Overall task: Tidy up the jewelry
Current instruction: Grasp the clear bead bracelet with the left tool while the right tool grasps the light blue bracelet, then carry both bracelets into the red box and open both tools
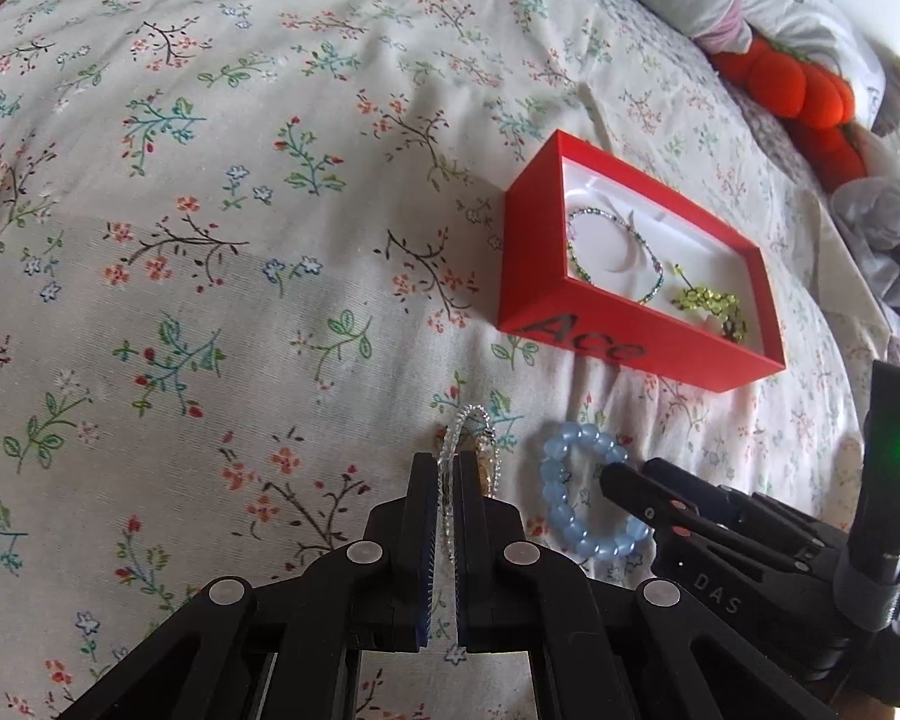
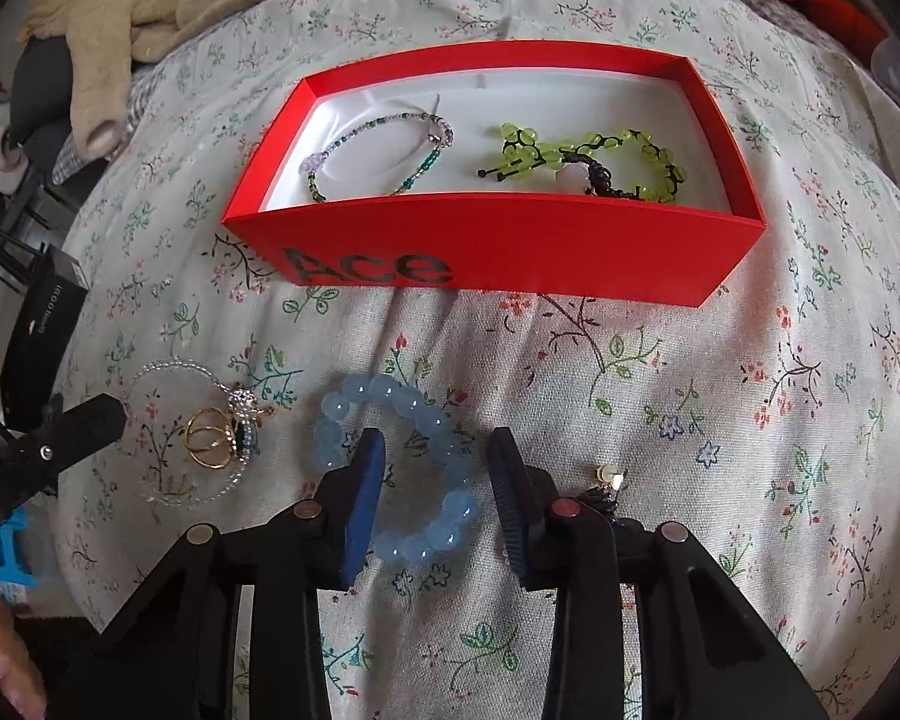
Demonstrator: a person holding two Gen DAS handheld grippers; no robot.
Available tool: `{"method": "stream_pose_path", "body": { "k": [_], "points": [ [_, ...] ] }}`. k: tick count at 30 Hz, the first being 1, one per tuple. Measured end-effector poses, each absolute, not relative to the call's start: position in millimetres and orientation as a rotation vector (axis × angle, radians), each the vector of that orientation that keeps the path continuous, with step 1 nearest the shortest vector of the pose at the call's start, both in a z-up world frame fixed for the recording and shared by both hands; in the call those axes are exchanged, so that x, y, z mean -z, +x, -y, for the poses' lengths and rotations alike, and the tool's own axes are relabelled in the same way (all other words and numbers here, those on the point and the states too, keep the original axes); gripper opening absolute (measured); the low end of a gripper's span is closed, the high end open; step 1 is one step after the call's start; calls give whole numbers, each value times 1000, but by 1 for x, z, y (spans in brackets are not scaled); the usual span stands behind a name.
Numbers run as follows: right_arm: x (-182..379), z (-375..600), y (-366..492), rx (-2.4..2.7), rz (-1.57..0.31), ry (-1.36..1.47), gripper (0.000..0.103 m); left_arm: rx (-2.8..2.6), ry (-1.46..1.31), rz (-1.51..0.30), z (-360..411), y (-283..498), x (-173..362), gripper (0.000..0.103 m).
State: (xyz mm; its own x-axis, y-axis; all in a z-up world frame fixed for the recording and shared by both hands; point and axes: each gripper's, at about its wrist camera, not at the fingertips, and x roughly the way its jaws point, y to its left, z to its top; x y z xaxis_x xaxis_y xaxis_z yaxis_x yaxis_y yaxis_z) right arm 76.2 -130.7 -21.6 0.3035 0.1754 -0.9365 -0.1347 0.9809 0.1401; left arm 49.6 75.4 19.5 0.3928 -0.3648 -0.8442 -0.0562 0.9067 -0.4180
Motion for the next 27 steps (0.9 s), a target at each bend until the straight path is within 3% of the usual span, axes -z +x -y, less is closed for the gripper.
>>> {"method": "stream_pose_path", "body": {
  "k": [4,6,27],
  "points": [
    [23,122,75,-197,-1238,-72,15,202,-427,-1151,-79,49,-21,0],
    [23,122,74,-215,-1250,-67,12,206,-430,-1147,-79,49,-23,0],
    [-42,151,61,-284,-1099,161,12,261,-479,-1033,-59,54,-58,0]
  ]
}}
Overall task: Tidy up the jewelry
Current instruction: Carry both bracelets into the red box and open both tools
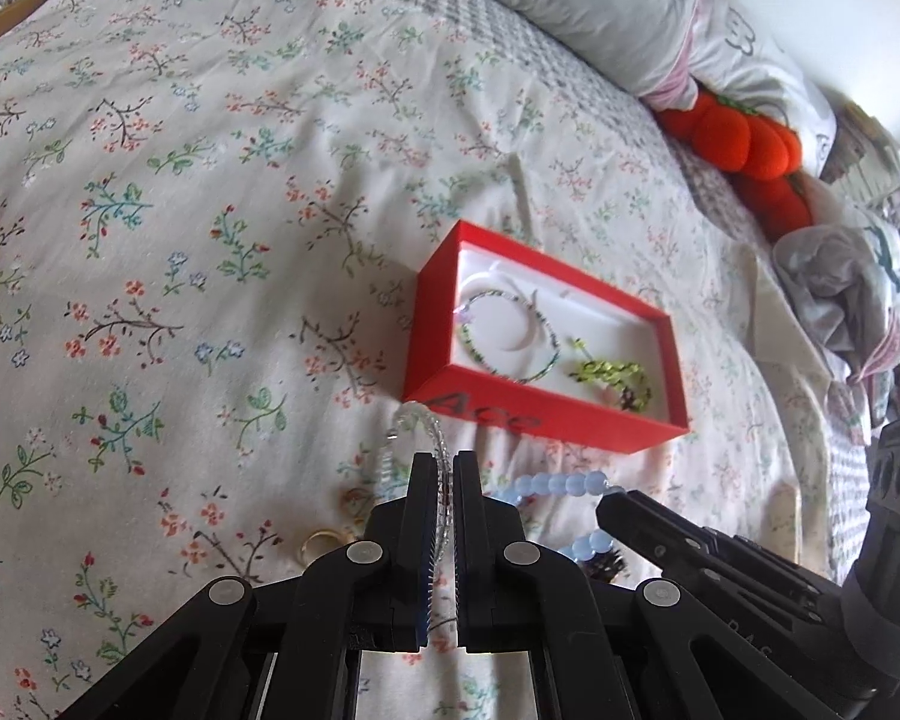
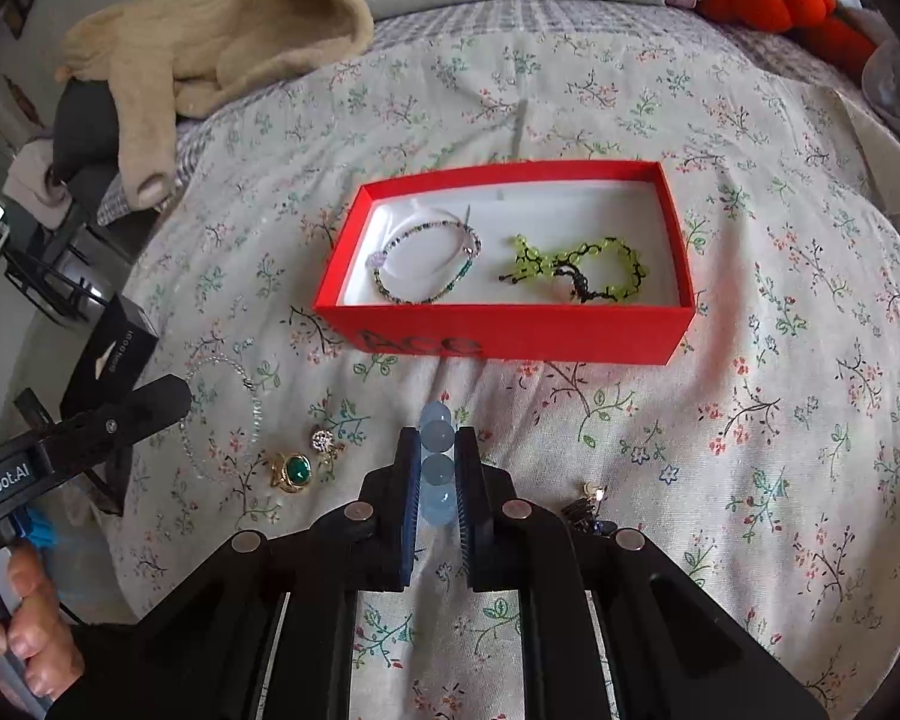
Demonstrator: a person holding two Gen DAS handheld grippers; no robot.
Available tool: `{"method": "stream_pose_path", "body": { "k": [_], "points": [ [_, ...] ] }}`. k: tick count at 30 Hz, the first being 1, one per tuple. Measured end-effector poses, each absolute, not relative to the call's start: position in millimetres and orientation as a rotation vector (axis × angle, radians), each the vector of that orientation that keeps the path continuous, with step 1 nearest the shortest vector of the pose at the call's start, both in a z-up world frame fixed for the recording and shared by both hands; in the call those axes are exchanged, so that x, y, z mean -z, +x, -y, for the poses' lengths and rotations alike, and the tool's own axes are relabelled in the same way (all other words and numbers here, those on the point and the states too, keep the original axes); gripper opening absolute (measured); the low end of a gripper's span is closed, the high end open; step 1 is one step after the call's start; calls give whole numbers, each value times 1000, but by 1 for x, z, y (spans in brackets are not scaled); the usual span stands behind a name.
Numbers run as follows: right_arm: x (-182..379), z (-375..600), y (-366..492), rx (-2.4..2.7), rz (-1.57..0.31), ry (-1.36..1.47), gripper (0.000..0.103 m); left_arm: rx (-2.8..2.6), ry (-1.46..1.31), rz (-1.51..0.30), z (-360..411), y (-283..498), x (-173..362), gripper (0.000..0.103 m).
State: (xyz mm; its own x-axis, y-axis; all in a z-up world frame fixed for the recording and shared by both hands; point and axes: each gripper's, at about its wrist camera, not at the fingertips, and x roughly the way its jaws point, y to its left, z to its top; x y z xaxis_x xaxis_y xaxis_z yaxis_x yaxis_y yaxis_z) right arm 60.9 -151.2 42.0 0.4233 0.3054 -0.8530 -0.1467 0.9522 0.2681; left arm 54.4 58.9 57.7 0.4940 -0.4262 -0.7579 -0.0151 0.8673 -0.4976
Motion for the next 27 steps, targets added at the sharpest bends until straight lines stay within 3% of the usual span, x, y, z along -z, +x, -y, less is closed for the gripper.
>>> {"method": "stream_pose_path", "body": {
  "k": [17,27],
  "points": [
    [-92,199,72,-247,-946,304,12,440,-472,-961,6,107,-87,0],
    [-108,226,88,-146,-870,341,12,532,-539,-983,35,143,-61,0]
  ]
}}
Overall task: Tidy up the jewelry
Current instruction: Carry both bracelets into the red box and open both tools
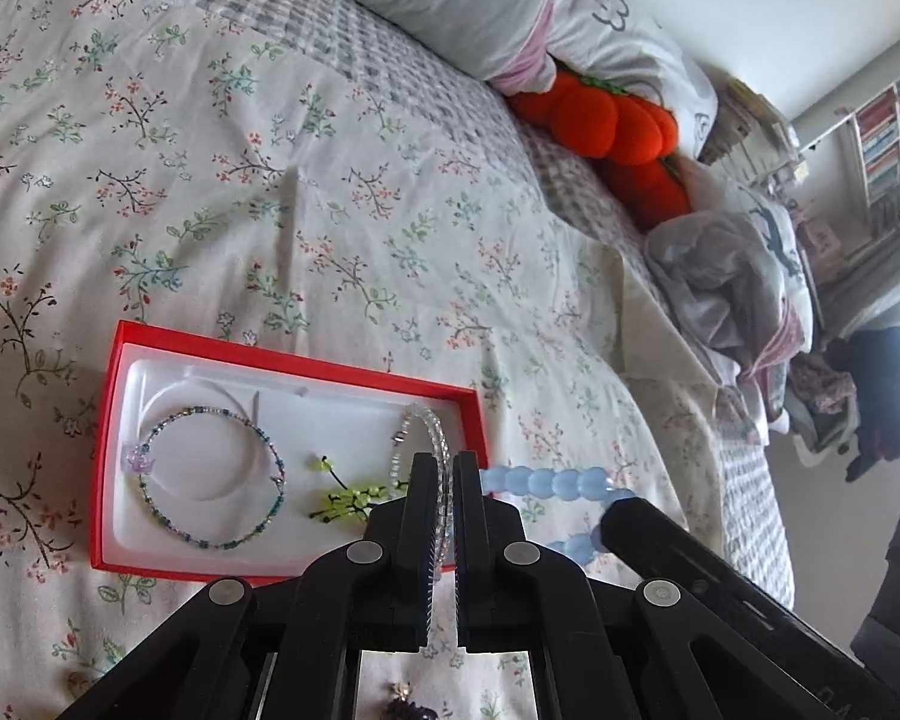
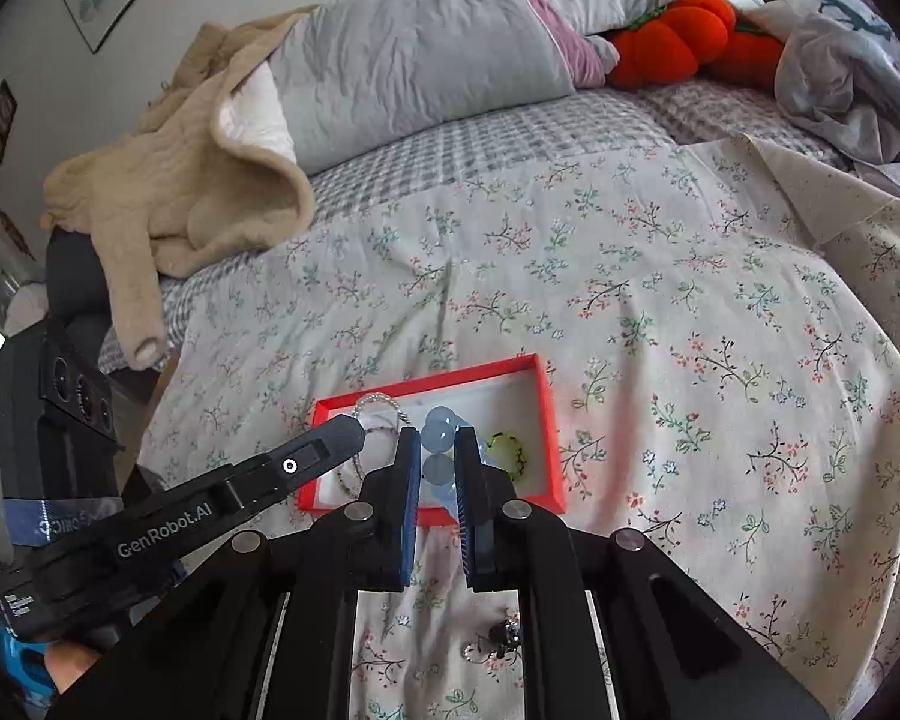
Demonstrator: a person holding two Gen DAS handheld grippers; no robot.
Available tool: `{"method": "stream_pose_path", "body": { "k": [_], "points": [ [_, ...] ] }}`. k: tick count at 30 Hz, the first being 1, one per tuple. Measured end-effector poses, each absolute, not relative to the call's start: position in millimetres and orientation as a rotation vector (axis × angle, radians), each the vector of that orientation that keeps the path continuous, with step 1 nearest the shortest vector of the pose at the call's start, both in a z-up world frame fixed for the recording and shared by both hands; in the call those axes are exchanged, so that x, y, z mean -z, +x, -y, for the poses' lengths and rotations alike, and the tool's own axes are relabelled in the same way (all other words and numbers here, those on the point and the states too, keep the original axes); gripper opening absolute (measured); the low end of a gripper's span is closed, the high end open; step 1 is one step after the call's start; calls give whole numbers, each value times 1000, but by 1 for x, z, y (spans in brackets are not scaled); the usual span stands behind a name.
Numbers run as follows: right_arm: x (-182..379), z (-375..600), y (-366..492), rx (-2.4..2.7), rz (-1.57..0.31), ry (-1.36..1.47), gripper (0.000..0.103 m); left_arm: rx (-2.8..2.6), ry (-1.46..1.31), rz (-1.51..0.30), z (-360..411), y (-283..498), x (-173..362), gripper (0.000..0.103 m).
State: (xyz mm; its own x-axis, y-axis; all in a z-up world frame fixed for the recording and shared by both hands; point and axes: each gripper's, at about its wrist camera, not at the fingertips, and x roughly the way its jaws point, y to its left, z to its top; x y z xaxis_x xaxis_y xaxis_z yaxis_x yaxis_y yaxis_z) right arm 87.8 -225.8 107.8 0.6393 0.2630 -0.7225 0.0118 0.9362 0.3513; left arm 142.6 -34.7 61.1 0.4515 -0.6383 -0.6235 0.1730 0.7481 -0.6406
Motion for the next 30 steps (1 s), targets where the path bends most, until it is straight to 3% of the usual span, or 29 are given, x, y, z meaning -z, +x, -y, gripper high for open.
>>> {"method": "stream_pose_path", "body": {
  "k": [12,30],
  "points": [
    [-108,211,106,-145,-869,323,12,274,-407,-1051,10,162,-25,0],
    [-58,196,132,-96,-944,214,12,224,-295,-1032,14,153,-30,0]
  ]
}}
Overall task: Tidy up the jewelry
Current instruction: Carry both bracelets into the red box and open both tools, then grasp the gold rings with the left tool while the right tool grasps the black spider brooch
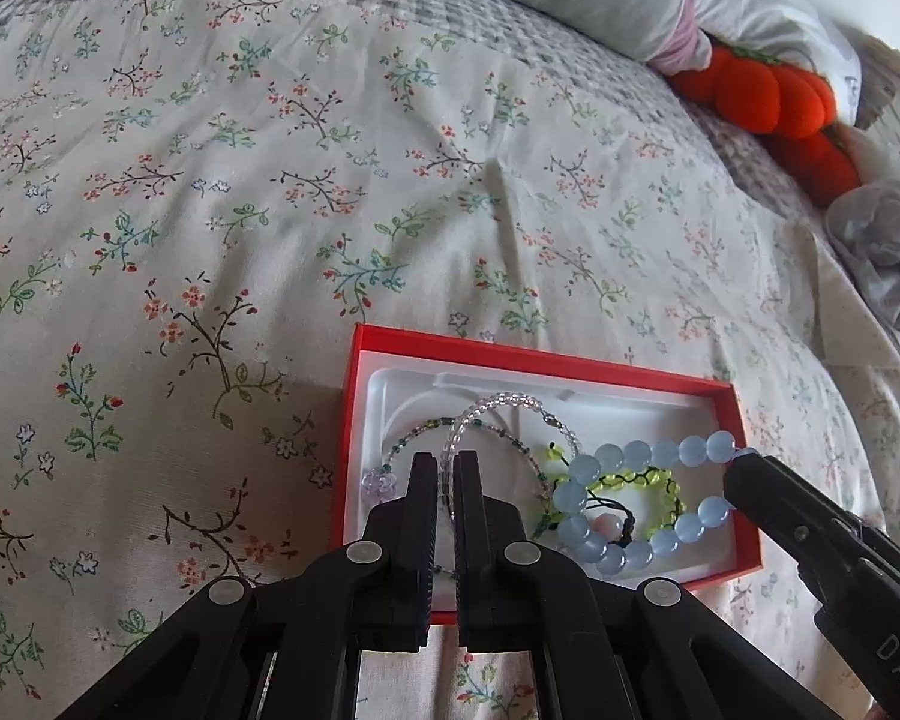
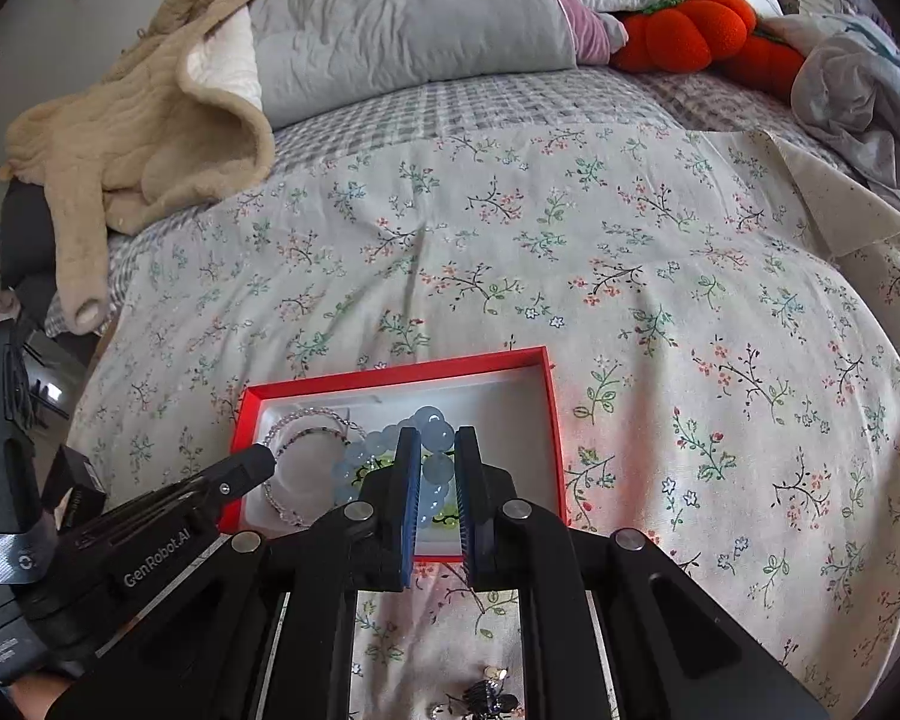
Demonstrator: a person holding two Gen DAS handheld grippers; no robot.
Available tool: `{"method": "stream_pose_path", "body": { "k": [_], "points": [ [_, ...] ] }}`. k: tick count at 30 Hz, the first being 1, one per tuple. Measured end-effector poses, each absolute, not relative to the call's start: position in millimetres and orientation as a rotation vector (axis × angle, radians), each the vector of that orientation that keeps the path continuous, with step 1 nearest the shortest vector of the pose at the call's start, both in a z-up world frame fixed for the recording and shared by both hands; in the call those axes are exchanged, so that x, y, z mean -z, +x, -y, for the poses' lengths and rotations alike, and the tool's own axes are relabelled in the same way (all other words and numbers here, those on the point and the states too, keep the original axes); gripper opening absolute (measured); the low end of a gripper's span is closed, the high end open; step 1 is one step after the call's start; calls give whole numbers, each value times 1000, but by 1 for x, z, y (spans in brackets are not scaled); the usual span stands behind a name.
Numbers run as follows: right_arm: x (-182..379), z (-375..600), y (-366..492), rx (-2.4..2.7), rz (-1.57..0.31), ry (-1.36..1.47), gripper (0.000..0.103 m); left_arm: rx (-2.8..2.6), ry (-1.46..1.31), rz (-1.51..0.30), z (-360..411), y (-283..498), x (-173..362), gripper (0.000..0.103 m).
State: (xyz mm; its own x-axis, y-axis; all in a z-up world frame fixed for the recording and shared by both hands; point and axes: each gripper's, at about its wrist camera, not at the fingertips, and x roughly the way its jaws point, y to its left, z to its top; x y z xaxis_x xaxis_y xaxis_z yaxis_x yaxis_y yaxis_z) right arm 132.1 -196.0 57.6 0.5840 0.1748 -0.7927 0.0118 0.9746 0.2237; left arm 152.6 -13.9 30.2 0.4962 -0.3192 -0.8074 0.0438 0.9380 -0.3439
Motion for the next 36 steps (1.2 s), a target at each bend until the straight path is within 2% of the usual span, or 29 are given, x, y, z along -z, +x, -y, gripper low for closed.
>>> {"method": "stream_pose_path", "body": {
  "k": [1,2,3,5,6,8,10,12,17,21,29,36],
  "points": [
    [-58,197,132,-97,-943,217,13,220,-285,-1032,14,152,-32,2],
    [-59,198,131,-99,-945,217,13,217,-273,-1032,15,150,-35,9],
    [-60,200,131,-98,-949,218,15,217,-265,-1029,15,148,-37,21],
    [-64,203,127,-102,-948,229,28,217,-253,-1012,14,142,-44,36],
    [-66,204,124,-105,-944,235,41,216,-241,-1004,14,139,-47,41],
    [-71,206,118,-110,-933,240,51,217,-211,-996,16,133,-53,47],
    [-75,207,111,-113,-933,233,51,218,-181,-992,17,125,-57,53],
    [-77,206,105,-114,-937,218,52,209,-155,-992,15,117,-60,63],
    [-67,208,86,-94,-987,193,63,152,-131,-994,3,91,-57,85],
    [-47,209,73,-78,-1066,184,66,103,-92,-995,-7,57,-43,90],
    [-18,205,44,-131,-1140,39,66,-7,53,-1017,-40,-17,-10,91],
    [-5,206,20,-188,-1189,-89,66,42,128,-970,-35,-49,4,93]
  ]
}}
